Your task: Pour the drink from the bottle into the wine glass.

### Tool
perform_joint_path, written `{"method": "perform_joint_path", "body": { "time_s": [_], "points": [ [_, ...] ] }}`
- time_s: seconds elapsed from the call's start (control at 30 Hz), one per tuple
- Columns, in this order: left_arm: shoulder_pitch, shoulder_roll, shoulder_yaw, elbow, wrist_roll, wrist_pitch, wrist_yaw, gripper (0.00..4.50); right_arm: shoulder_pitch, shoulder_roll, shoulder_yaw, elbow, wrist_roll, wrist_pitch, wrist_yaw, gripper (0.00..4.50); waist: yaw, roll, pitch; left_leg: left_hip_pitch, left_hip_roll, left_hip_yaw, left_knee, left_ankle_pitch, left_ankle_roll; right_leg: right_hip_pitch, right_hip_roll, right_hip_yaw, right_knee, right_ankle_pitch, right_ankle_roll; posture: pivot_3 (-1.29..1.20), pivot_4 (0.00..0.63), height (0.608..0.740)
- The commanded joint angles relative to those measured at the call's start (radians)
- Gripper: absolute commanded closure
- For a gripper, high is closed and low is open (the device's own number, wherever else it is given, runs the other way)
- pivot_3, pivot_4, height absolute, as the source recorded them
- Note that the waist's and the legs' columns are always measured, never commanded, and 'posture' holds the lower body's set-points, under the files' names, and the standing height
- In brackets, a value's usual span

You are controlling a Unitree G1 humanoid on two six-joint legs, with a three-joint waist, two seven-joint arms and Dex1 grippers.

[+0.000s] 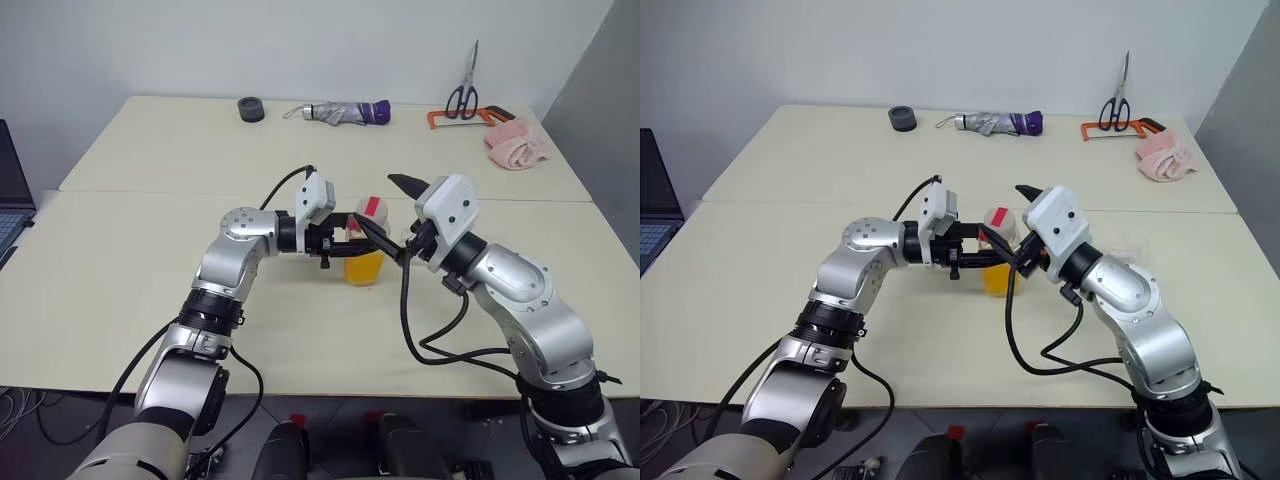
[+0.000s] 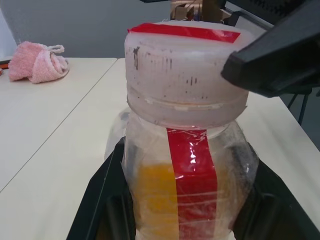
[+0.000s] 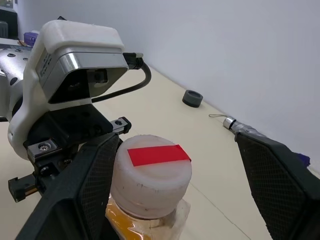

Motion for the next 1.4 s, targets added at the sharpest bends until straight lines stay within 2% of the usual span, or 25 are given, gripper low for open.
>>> {"method": "perform_joint_path", "body": {
  "time_s": [0.03, 1.4],
  "points": [
    [-0.017, 0.0, 0.012, -0.035, -0.019, -0.014, -0.008, 2.65, 0.006, -0.018, -0.083, -0.021, -0.007, 0.015, -0.024, 0.55, 0.0, 0.0, 0.0, 0.0, 0.0, 0.0, 0.0, 0.0, 0.0, 0.0, 0.0, 0.0, 0.0, 0.0, 0.0, 0.0, 0.15, 0.74],
    [-0.018, 0.008, 0.01, -0.02, -0.007, -0.04, -0.018, 2.65, 0.067, -0.072, -0.145, -0.08, 0.071, 0.068, -0.013, 0.55, 0.0, 0.0, 0.0, 0.0, 0.0, 0.001, 0.0, 0.0, 0.0, 0.0, 0.0, 0.0, 0.0, 0.0, 0.0, 0.0, 0.15, 0.74]
  ]
}}
